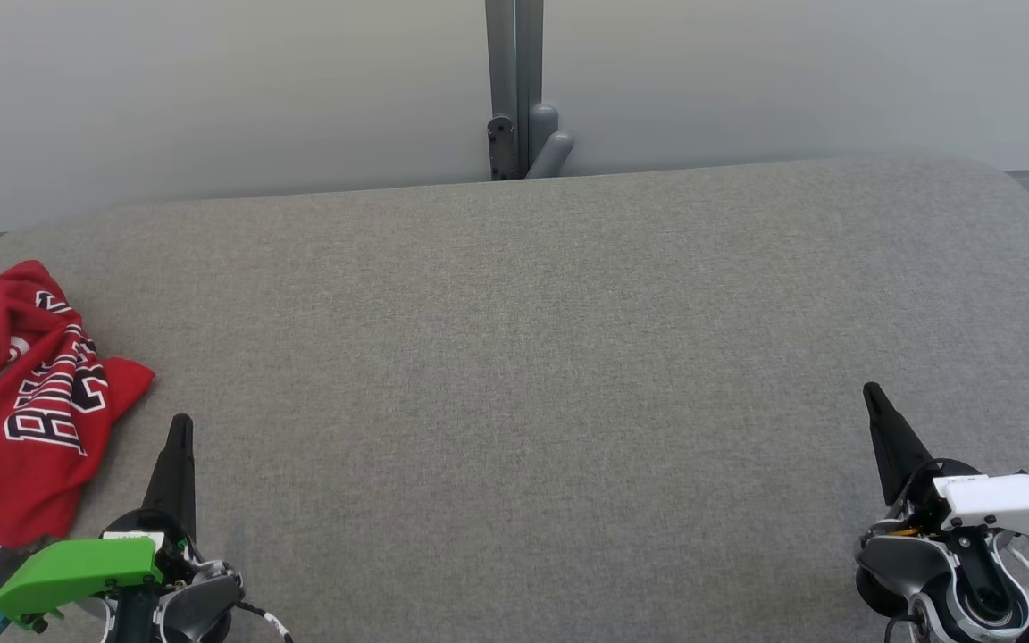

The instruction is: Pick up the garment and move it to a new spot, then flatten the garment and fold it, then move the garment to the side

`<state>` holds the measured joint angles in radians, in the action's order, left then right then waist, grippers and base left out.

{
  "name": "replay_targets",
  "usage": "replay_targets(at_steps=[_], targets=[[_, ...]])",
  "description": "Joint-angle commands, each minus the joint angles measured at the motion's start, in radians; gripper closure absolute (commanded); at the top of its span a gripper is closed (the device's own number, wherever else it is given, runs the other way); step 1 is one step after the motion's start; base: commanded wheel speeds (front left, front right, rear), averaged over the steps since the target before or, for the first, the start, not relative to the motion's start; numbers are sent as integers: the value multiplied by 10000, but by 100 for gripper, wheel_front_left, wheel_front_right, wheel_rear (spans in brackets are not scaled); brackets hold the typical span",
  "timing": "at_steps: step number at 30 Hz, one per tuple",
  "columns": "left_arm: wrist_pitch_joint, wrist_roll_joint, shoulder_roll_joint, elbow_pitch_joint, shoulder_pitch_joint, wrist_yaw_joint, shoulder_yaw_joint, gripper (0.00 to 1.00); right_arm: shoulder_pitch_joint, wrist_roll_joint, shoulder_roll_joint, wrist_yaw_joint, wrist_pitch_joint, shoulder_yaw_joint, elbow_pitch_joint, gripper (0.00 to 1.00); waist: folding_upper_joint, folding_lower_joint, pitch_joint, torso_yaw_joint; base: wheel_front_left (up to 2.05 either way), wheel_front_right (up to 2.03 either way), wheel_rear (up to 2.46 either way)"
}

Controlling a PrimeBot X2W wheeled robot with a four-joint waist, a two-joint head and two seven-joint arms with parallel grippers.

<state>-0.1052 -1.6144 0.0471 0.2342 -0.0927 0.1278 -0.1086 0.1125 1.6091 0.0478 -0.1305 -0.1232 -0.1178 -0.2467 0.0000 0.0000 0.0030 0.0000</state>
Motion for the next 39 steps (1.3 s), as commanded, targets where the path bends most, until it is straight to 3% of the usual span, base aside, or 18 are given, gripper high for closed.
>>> replay_targets(at_steps=[1, 39], targets=[[-32, -4, 59, -13, -114, 65, -36, 100, -70, 66, 45, -4, -25, -20, 44, 100, 0, 0, 0, 0, 0, 0, 0], [-32, -4, 60, -14, -114, 65, -35, 100, -70, 66, 45, -4, -24, -19, 45, 100, 0, 0, 0, 0, 0, 0, 0]])
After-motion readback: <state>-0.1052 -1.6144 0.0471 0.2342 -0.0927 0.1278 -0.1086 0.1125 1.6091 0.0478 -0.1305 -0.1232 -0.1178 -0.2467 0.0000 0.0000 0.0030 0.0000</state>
